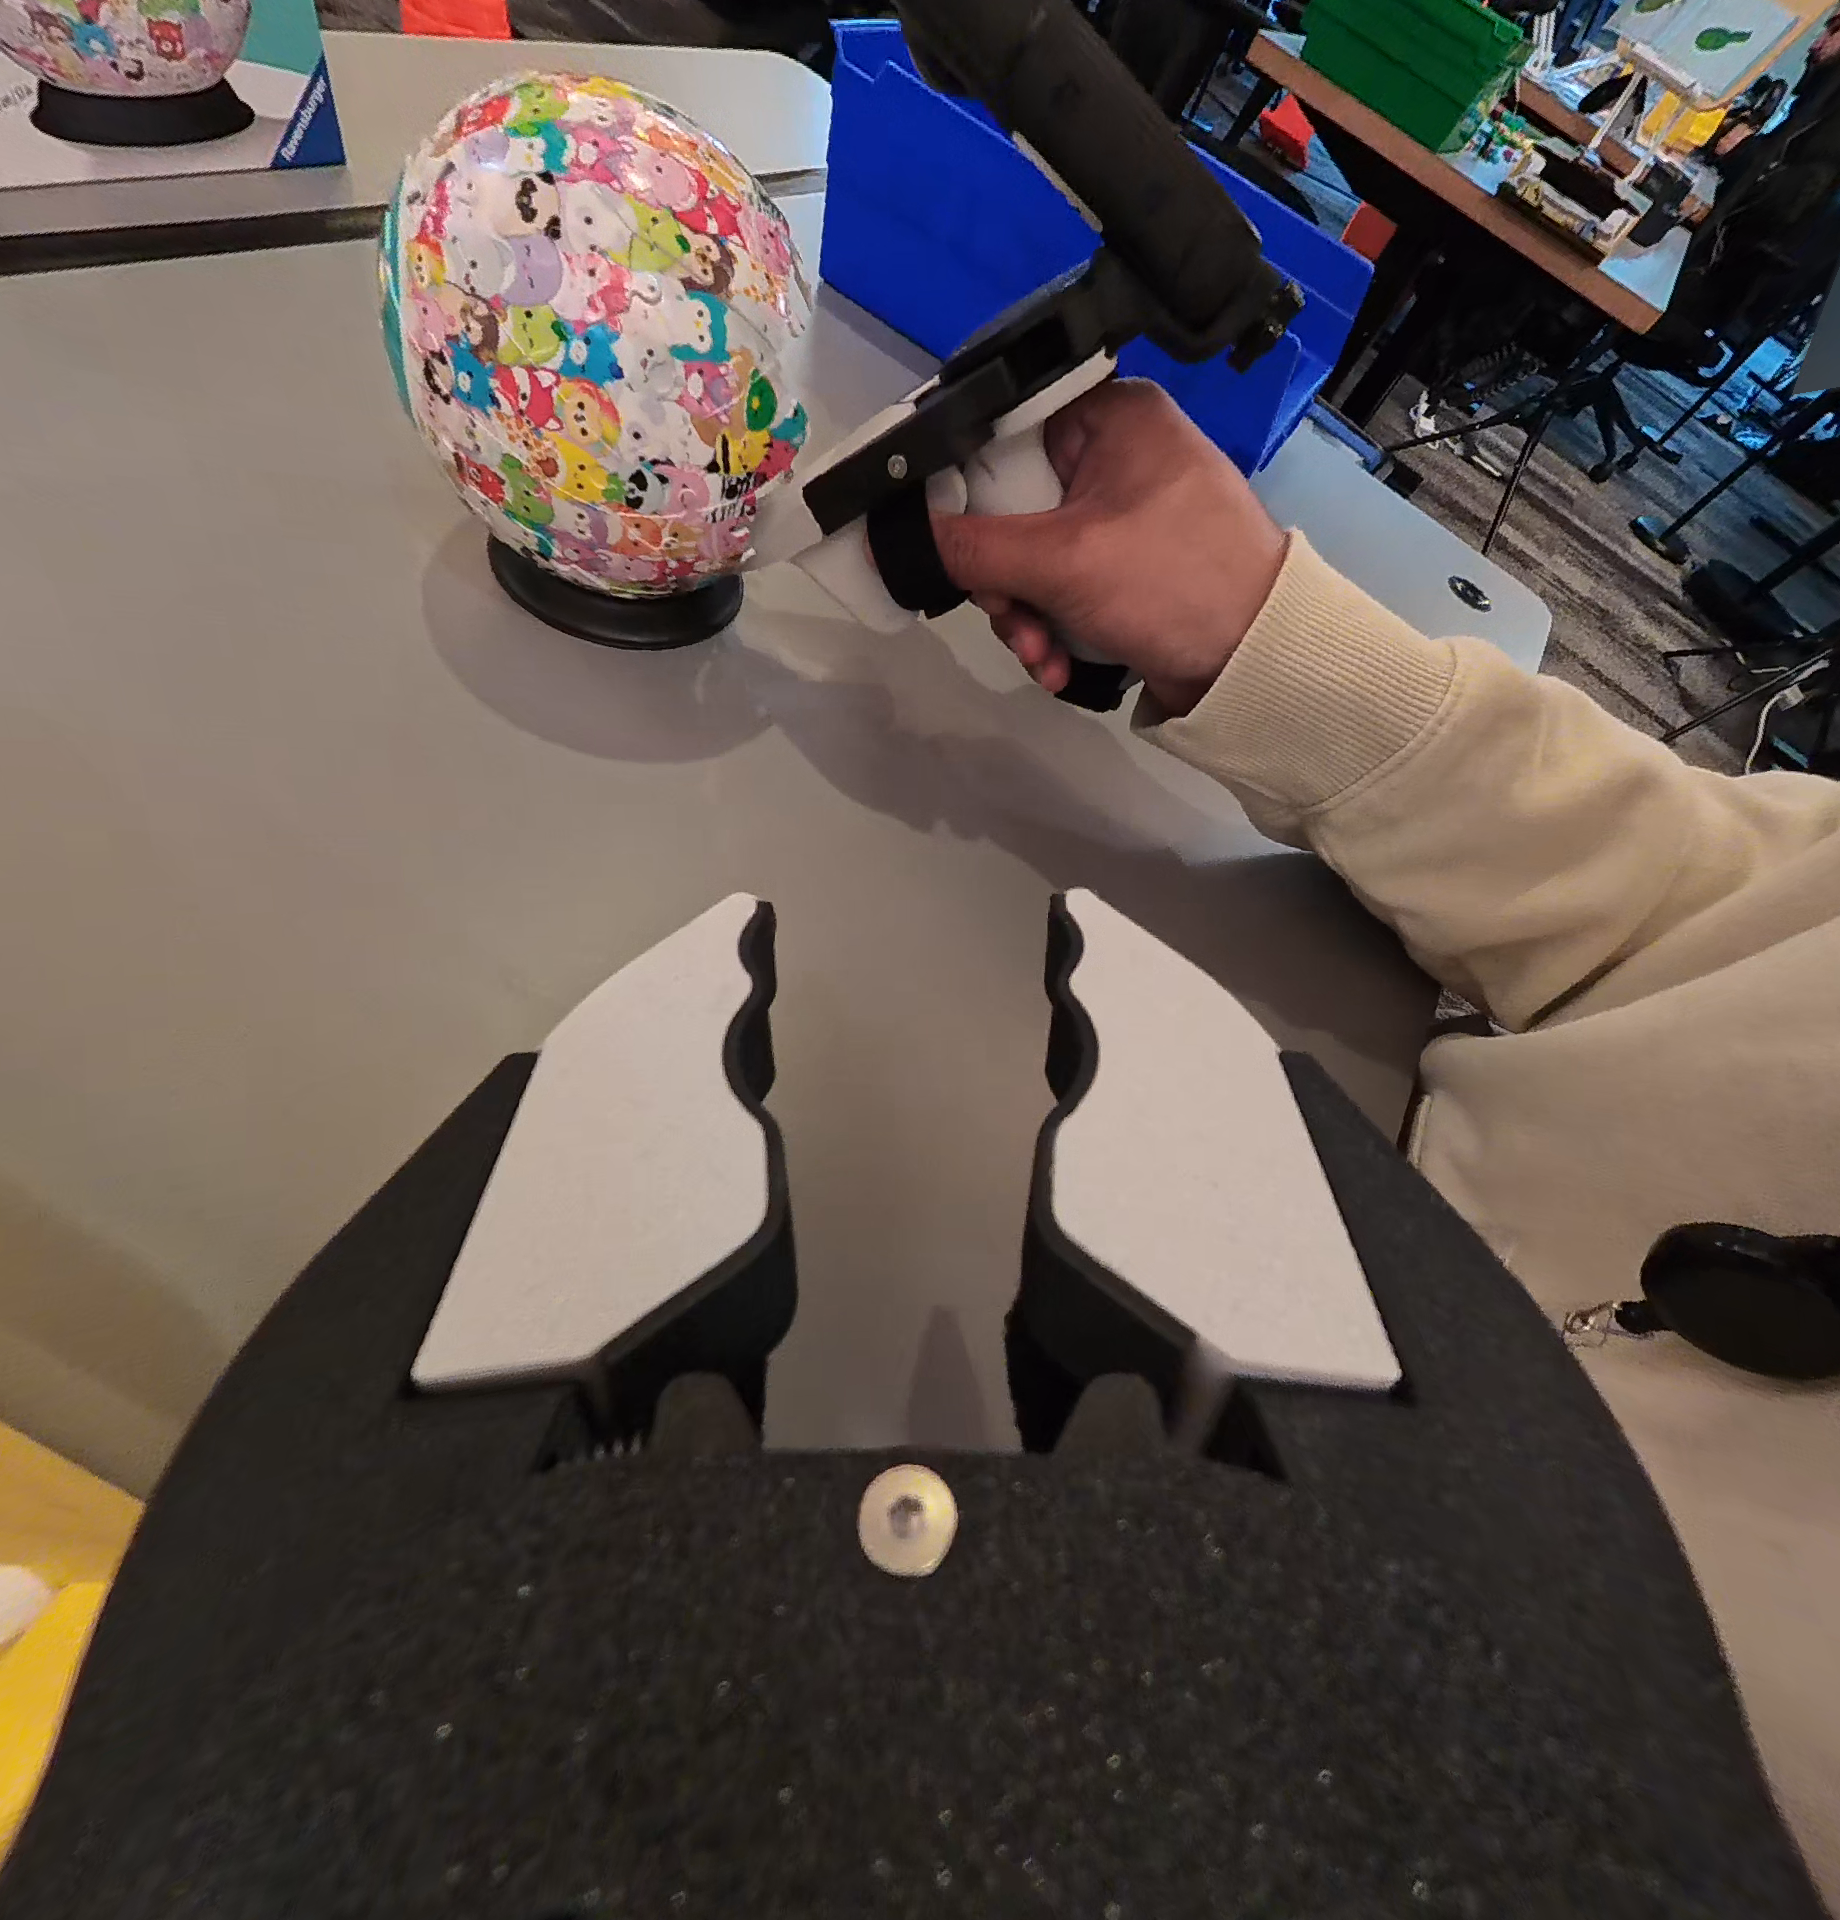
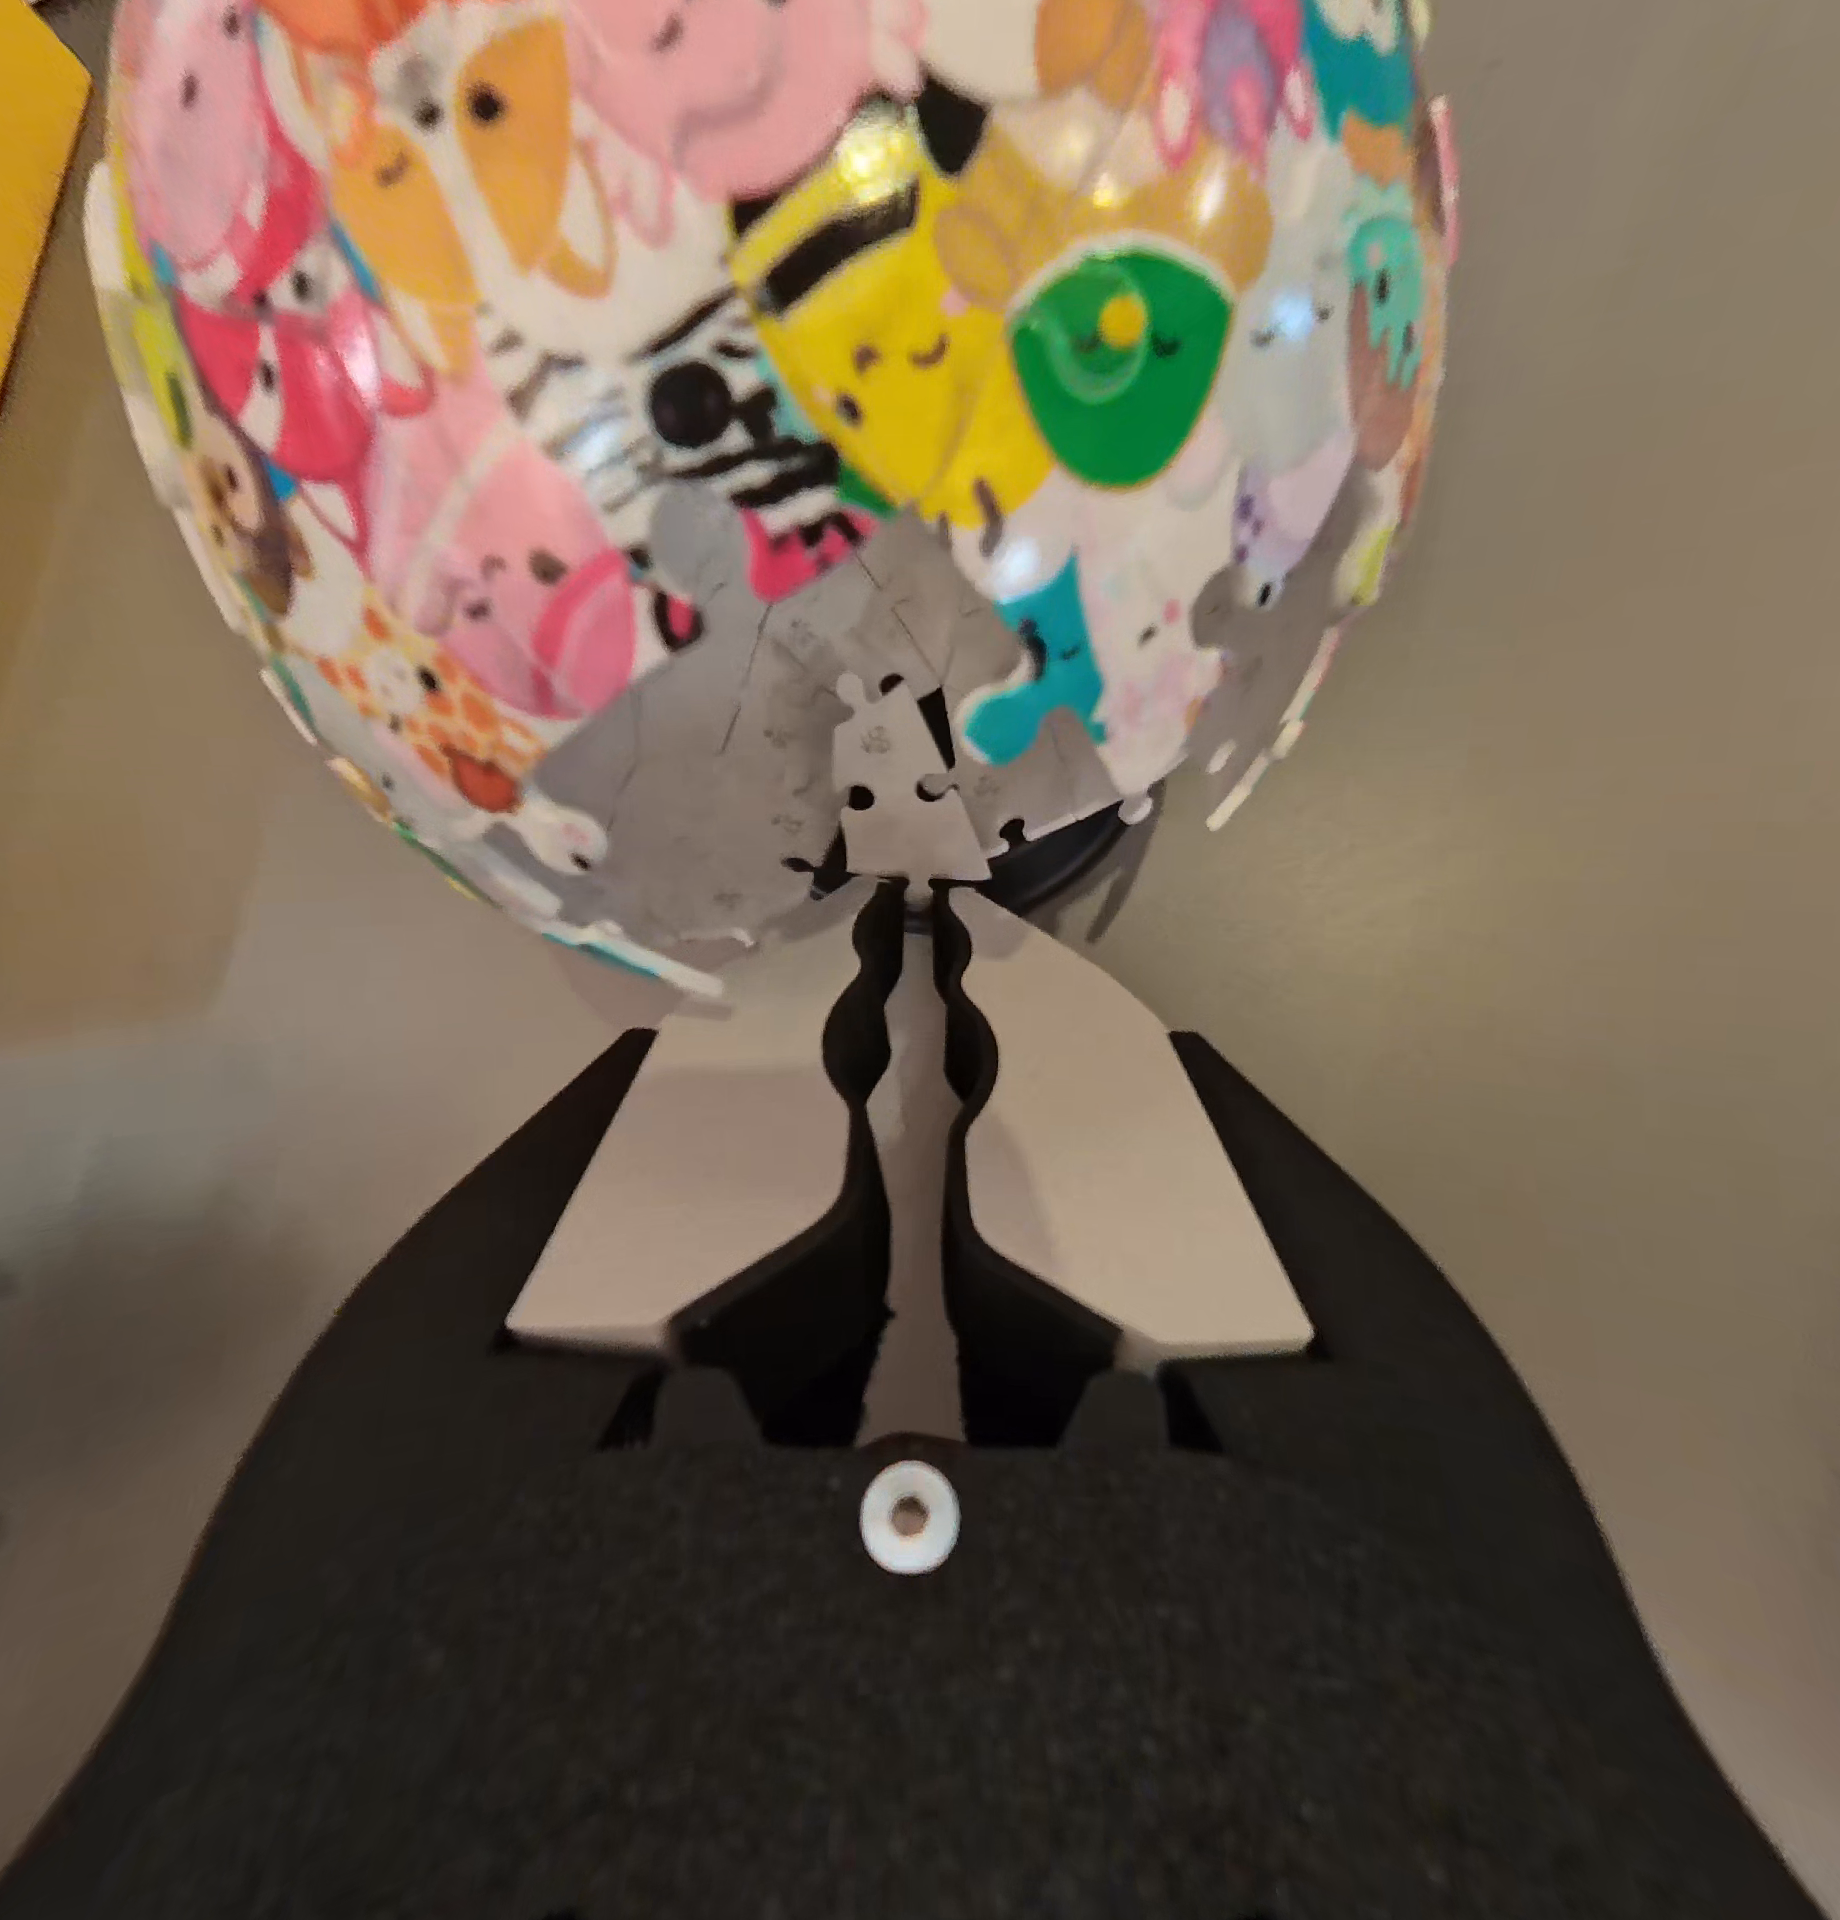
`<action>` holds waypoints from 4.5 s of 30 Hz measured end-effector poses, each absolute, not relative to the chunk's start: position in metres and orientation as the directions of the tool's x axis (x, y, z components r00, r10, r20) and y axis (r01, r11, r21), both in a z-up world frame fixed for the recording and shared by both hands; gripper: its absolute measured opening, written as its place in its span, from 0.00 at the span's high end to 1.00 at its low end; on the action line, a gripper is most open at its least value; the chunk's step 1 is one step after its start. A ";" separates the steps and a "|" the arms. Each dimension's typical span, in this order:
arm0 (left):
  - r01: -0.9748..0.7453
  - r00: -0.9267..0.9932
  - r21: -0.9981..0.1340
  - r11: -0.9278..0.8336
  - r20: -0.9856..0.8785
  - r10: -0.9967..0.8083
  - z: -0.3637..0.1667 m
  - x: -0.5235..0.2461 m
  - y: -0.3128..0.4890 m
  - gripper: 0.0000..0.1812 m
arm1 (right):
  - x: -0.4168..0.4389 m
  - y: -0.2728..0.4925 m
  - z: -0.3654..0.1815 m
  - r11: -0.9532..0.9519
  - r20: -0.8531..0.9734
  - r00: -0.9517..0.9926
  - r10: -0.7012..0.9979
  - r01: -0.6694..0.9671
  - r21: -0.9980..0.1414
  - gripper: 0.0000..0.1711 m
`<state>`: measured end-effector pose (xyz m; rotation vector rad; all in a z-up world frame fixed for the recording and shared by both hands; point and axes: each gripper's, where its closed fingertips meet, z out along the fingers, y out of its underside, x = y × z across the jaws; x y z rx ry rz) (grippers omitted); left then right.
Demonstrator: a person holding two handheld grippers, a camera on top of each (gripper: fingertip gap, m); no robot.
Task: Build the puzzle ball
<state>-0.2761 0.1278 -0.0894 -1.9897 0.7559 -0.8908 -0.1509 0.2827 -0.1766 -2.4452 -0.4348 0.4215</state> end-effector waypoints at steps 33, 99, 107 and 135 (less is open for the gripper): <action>-0.182 0.568 -0.844 -0.505 0.329 -0.754 -0.092 -0.267 0.127 0.73 | -0.149 0.268 -0.160 -0.558 -0.143 0.746 0.650 0.341 -0.756 0.95; -0.152 0.595 -0.897 -0.416 0.253 -0.763 -0.091 -0.222 0.144 0.75 | -0.170 0.303 -0.180 0.391 0.666 -0.227 0.711 0.915 -0.105 0.99; -0.145 0.593 -0.900 -0.410 0.253 -0.764 -0.088 -0.223 0.144 0.75 | -0.168 0.304 -0.176 0.380 0.680 -0.217 0.700 0.920 -0.097 0.99; -0.137 0.595 -0.900 -0.414 0.259 -0.761 -0.086 -0.224 0.142 0.75 | -0.156 0.292 -0.175 0.415 0.691 -0.253 0.677 0.907 -0.075 0.92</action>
